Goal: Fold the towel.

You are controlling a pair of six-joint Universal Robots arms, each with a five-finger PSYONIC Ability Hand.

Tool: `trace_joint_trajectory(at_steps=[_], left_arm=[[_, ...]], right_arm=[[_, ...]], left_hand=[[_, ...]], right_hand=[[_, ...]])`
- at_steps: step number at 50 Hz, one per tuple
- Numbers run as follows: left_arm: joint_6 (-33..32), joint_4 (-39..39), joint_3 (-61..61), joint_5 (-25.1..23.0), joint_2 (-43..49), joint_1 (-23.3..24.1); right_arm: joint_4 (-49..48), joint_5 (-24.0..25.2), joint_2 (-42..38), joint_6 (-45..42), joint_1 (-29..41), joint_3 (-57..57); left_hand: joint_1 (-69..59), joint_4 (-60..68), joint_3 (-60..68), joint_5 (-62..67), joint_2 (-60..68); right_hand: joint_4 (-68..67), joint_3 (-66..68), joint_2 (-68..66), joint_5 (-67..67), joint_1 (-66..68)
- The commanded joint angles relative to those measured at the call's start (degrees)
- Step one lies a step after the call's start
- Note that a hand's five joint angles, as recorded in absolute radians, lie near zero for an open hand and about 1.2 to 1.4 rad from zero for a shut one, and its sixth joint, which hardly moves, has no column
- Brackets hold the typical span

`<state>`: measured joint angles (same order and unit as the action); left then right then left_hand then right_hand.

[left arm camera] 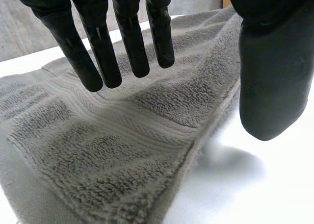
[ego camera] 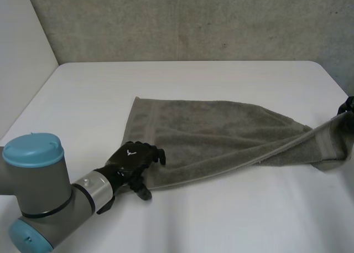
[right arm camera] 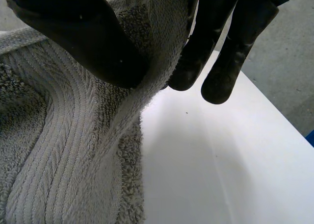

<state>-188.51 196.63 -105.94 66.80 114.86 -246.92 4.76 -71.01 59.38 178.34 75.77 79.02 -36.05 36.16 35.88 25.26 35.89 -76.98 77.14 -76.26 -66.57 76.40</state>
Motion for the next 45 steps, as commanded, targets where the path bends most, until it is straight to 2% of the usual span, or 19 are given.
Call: trace_joint_trajectory(at_steps=[1, 8, 12, 18, 20, 21, 22, 23, 24, 30, 34, 40, 45], left_arm=[[-0.11, 0.16, 0.73, 0.43, 1.42, 0.12], [-0.11, 0.51, 1.53, 0.52, 3.36, 0.21], [-0.11, 0.68, 2.31, 0.52, 4.41, 0.21], [-0.11, 0.6, 3.37, 0.61, 5.46, 0.21], [-0.11, 0.6, 3.81, 0.61, 5.73, 0.21], [-0.11, 0.6, 3.81, 0.61, 5.73, 0.21], [-0.02, 0.51, 4.07, 0.61, 5.73, 0.21], [-0.02, 0.51, 4.07, 0.61, 5.73, 0.21], [-0.02, 0.42, 4.42, 0.61, 5.64, 0.21], [0.07, 0.6, 5.66, 2.1, 4.5, 0.03], [-0.11, 0.51, 8.02, 7.19, 3.53, 0.12], [-0.28, 0.77, 10.58, 8.43, 4.15, 0.12], [-0.2, 0.86, 17.41, 8.52, 6.33, -0.23]], right_arm=[[-0.01, 0.0, -0.05, -0.01, 0.08, -0.01], [-0.54, -0.09, -0.31, -0.01, -0.01, -0.1], [-0.71, -0.09, -0.84, -0.01, -0.01, -0.18], [-0.71, -0.09, -1.72, -0.01, -0.01, -0.45], [-0.71, -0.09, -1.81, -0.01, -0.01, -0.45], [-0.71, -0.09, -1.81, -0.01, -0.01, -0.45], [-0.71, -0.09, -1.89, -0.01, -0.01, -0.45], [-0.71, -0.09, -1.9, -0.09, -0.01, -0.45], [-0.71, -0.09, -1.9, -0.09, -0.01, -0.45], [-0.71, -0.09, -1.55, -0.01, 0.16, -0.01], [-0.8, 0.0, -0.76, -0.09, 0.34, 0.43], [-0.8, 0.96, 0.83, -0.27, 0.34, 0.61], [-0.8, 0.79, 2.23, -3.6, 0.6, -0.09]], left_hand=[[-0.24, 0.12, 0.41, 1.03, 0.4], [-1.92, 1.8, 2.09, 2.71, 2.08], [-10.81, 10.69, 10.98, 11.59, 10.97], [-15.72, 15.6, 15.89, 16.5, 15.88], [-25.74, 25.63, 25.91, 26.53, 25.9], [-25.81, 25.69, 25.98, 26.59, 25.97], [-36.47, 36.35, 36.64, 37.25, 36.63], [-36.57, 36.46, 36.74, 37.36, 36.73], [-43.88, 43.76, 44.05, 44.67, 44.04], [-43.95, 43.84, 44.12, 44.74, 44.11], [-43.95, 43.84, 44.12, 44.74, 44.11], [-43.95, 43.84, 44.12, 44.74, 44.11], [-43.95, 43.84, 44.12, 44.74, 44.11]], right_hand=[[-3.02, 2.86, -3.74, -3.43, 3.6], [-3.02, 2.86, -3.74, -3.43, 3.6], [-3.02, 2.86, -3.74, -3.43, 3.6], [-3.02, 2.86, -3.74, -3.43, 3.6], [-3.02, 2.86, -3.74, -3.43, 3.6], [-3.02, 2.86, -3.74, -3.43, 3.6], [-3.02, 2.86, -3.74, -3.43, 3.6], [-3.02, 2.86, -3.74, -3.43, 3.6], [-3.02, 2.86, -3.74, -3.43, 3.6], [-3.02, 2.86, -3.74, -3.43, 3.6], [-3.02, 2.86, -3.74, -3.43, 3.6], [-3.02, 2.86, -3.74, -3.43, 3.6], [-3.02, 2.86, -3.74, -3.43, 3.6]])
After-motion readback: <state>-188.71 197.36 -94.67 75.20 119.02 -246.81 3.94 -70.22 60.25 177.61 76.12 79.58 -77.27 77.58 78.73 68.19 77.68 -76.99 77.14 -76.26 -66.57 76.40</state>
